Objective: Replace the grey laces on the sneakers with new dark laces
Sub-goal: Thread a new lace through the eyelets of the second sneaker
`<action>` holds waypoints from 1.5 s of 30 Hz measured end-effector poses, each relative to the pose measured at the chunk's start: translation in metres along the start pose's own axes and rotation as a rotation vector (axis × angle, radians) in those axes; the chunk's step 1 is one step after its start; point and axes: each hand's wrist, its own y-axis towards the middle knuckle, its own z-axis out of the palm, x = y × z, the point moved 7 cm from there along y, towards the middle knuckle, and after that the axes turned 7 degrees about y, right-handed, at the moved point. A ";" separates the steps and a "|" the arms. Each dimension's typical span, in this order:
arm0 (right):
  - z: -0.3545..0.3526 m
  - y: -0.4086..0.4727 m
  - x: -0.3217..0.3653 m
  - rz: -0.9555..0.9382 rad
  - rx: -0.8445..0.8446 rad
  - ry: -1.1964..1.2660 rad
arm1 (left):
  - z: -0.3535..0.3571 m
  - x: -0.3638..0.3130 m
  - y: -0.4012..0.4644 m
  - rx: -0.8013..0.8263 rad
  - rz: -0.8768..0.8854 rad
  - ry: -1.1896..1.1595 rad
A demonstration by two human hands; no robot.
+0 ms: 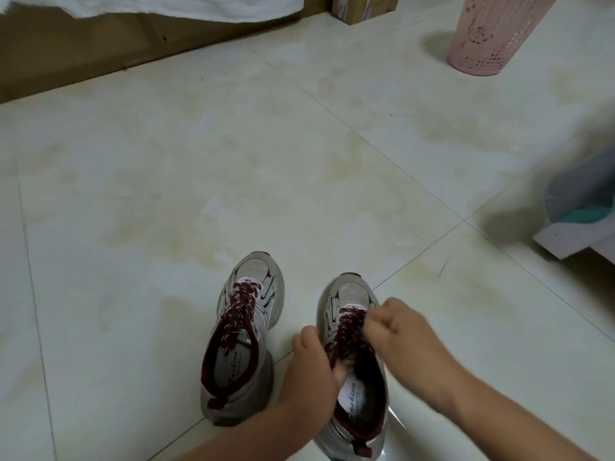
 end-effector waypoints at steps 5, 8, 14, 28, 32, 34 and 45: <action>-0.075 0.010 0.030 0.083 -0.160 0.603 | 0.008 0.009 0.001 0.058 -0.040 -0.147; -0.076 0.012 0.028 0.102 -0.151 0.660 | 0.008 0.008 0.003 0.061 -0.050 -0.146; -0.061 0.025 0.011 0.113 -0.153 0.466 | -0.009 -0.008 0.002 -0.079 0.128 -0.004; 0.002 0.039 -0.057 0.086 -0.032 -0.155 | -0.075 0.004 0.046 -0.452 -0.115 -0.126; 0.005 0.048 -0.042 -0.056 -0.070 -0.453 | -0.061 -0.037 0.052 -0.415 0.417 0.340; 0.009 0.052 -0.039 -0.074 -0.052 -0.552 | -0.040 -0.048 0.055 -0.157 0.479 0.383; 0.019 0.062 -0.037 0.009 0.060 -0.720 | -0.012 -0.051 0.073 0.166 0.237 0.502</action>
